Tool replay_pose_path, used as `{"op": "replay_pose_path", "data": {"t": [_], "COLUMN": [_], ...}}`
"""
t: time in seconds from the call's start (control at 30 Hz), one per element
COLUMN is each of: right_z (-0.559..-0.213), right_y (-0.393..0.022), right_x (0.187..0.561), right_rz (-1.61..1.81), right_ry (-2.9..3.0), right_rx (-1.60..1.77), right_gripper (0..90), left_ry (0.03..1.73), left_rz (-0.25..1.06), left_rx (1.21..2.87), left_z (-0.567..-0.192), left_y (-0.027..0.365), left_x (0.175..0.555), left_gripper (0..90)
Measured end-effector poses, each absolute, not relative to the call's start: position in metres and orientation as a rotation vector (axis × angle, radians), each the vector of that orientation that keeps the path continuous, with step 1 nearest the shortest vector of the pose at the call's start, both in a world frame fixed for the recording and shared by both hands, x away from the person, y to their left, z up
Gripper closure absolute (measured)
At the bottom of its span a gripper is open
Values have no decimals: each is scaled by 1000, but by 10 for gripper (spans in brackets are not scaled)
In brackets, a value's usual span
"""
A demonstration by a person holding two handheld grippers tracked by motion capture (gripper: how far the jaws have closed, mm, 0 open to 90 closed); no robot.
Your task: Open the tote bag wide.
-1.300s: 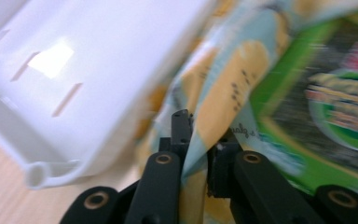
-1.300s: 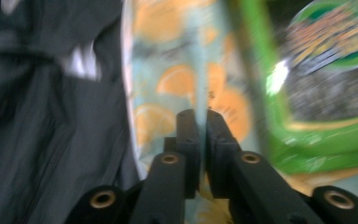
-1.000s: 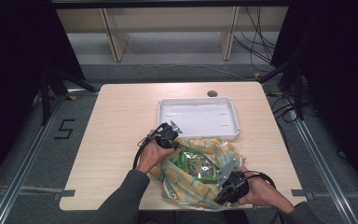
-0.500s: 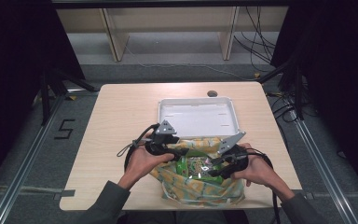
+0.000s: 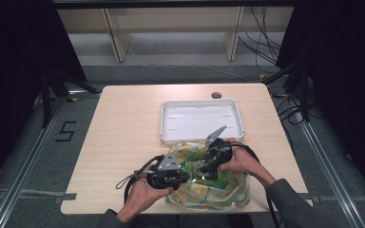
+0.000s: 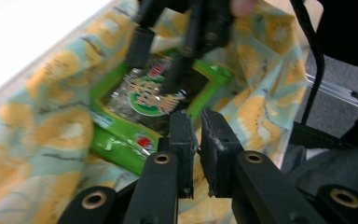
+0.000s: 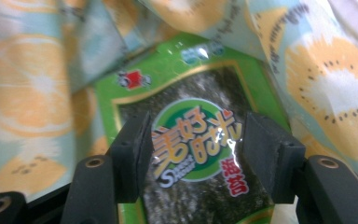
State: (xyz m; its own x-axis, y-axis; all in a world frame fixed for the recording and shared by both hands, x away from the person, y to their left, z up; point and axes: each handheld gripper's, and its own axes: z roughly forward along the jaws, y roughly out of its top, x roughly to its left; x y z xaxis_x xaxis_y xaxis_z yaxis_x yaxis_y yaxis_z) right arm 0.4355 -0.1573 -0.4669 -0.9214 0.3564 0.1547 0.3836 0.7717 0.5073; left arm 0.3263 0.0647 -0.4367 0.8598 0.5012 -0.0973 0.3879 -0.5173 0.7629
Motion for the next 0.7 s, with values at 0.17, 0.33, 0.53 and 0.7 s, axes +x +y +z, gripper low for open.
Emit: {"op": "replay_pose_path", "data": {"t": [0.17,0.33,0.53,0.7], "right_z": [-470,-474,-475,-476], "right_y": [-165,-166,-148,-141], "right_x": [444,453,459,465], "right_rz": [-835,-856,-854,-869], "right_ry": [-2943,-2913,-2909,-2886], "right_rx": [-672,-692,-636,-637], "right_gripper": [433,427,411,406], "left_ry": [630,641,630,656], "left_rz": [152,119,108,104], "left_rx": [2196,2238,2283,2288], "left_z": [-445,-456,-468,-477], "left_y": [58,52,44,40], "left_x": [323,320,323,327], "left_gripper": [827,824,830,831]}}
